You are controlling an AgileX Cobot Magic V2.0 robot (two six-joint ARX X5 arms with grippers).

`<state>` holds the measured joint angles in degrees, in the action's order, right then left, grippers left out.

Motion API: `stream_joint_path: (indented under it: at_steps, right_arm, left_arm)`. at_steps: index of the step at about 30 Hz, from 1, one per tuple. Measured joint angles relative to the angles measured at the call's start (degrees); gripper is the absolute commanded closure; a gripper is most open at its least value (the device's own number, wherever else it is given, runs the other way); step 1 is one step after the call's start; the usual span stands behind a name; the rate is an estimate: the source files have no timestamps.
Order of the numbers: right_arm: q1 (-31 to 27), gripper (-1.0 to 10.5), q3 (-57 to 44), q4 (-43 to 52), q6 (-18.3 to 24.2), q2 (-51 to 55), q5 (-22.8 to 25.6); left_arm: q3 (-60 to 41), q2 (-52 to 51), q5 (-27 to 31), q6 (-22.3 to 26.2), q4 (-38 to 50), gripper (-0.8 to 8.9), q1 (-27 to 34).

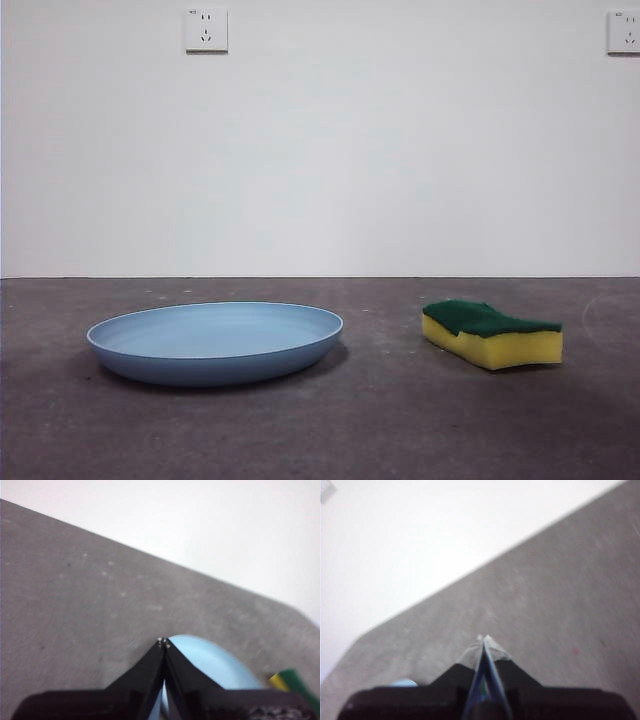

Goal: Pick up the plate,pick up the cloth,clean the plate with the cloth

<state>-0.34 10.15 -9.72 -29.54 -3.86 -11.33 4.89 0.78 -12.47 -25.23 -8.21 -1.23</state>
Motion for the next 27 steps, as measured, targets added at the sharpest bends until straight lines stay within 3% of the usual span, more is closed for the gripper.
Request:
stream_joint_path:
  at_steps: [6, 9, 17, 23, 25, 27]
  right_arm:
    - [0.0, 9.6, 12.3, -6.3, 0.1, -10.7, -0.7]
    - [0.0, 9.6, 18.7, -8.9, 2.5, -17.4, -3.3]
    - [0.0, 9.5, 35.7, -20.5, 12.5, -34.9, -9.9]
    - [0.4, 9.4, 40.8, -25.4, 18.5, -44.6, -14.1]
    - [0.6, 8.7, 40.8, -25.6, 19.5, -46.4, -15.1]
    - [0.8, 7.1, 40.8, -26.0, 20.1, -47.8, -15.5]
  left_arm:
    - [8.6, 5.1, 0.0, -1.9, -3.3, 8.19, 0.0]
    - [13.0, 9.9, -0.4, -1.2, -4.7, 8.19, 0.0]
    - [28.7, 27.2, -1.3, 9.3, -14.1, 8.20, 0.0]
    - [39.9, 40.4, -1.8, 14.4, -23.5, 8.11, 0.0]
    - [41.5, 43.9, -3.4, 15.0, -23.6, 7.69, 0.0]
    - [41.8, 46.1, -6.5, 15.2, -23.6, 6.17, 0.0]
